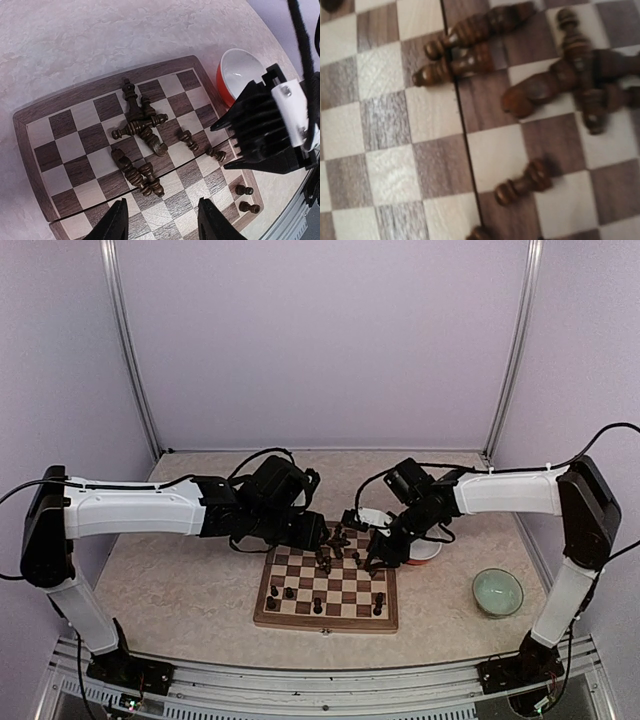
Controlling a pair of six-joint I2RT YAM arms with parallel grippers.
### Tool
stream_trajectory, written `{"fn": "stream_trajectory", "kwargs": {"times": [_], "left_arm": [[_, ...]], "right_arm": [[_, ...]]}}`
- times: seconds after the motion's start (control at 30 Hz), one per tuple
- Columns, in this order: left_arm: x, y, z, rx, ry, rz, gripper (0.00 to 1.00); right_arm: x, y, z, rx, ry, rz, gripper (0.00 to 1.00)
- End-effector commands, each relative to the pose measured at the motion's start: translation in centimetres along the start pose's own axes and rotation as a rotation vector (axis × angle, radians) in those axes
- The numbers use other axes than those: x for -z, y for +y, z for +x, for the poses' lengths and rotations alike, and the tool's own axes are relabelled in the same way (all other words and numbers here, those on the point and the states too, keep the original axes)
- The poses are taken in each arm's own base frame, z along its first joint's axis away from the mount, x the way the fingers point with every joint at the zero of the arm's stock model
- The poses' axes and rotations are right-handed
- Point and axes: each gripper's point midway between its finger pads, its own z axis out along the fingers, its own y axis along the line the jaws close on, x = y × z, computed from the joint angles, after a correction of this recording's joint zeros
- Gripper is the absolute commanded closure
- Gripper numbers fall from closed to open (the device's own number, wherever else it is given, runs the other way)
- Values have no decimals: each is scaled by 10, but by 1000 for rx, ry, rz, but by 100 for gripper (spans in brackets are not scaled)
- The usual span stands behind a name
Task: Set up the chess pieces on the board
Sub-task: Pick up the pawn from the chessboard.
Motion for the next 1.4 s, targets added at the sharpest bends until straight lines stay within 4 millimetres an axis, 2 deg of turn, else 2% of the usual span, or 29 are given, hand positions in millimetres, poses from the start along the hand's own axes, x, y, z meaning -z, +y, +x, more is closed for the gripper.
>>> {"fn": "stream_trajectory", "kwargs": {"times": [0.0, 0.37, 0.5, 0.67, 0.8, 0.93, 1.07, 1.17, 1.23, 1.37], "left_arm": [[7, 2, -9, 12, -41, -5, 52], [6, 5, -8, 18, -33, -16, 52], [3, 7, -8, 18, -27, -20, 52], [2, 10, -7, 22, -22, -24, 52], [0, 11, -8, 25, -25, -20, 52], [-2, 9, -9, 29, -27, -10, 52], [-8, 5, -7, 53, -19, 65, 52], [-9, -7, -10, 91, -36, 187, 52], [-8, -18, -16, 105, -50, 250, 52], [-6, -42, -27, 157, -68, 406, 51]], "right_arm": [[-13, -4, 14, -24, 105, 33, 52], [-27, -2, 32, -5, 201, 67, 52], [-27, -1, 34, 6, 209, 76, 58], [-26, 2, 41, 14, 231, 74, 60], [-27, 3, 43, 32, 226, 74, 71], [-27, 11, 33, 61, 184, 41, 84], [-17, 13, 19, 87, 123, 49, 92], [6, 14, -3, 121, 10, 65, 95], [28, 22, -24, 158, -101, 46, 95], [60, 45, -49, 217, -287, -11, 94]]}}
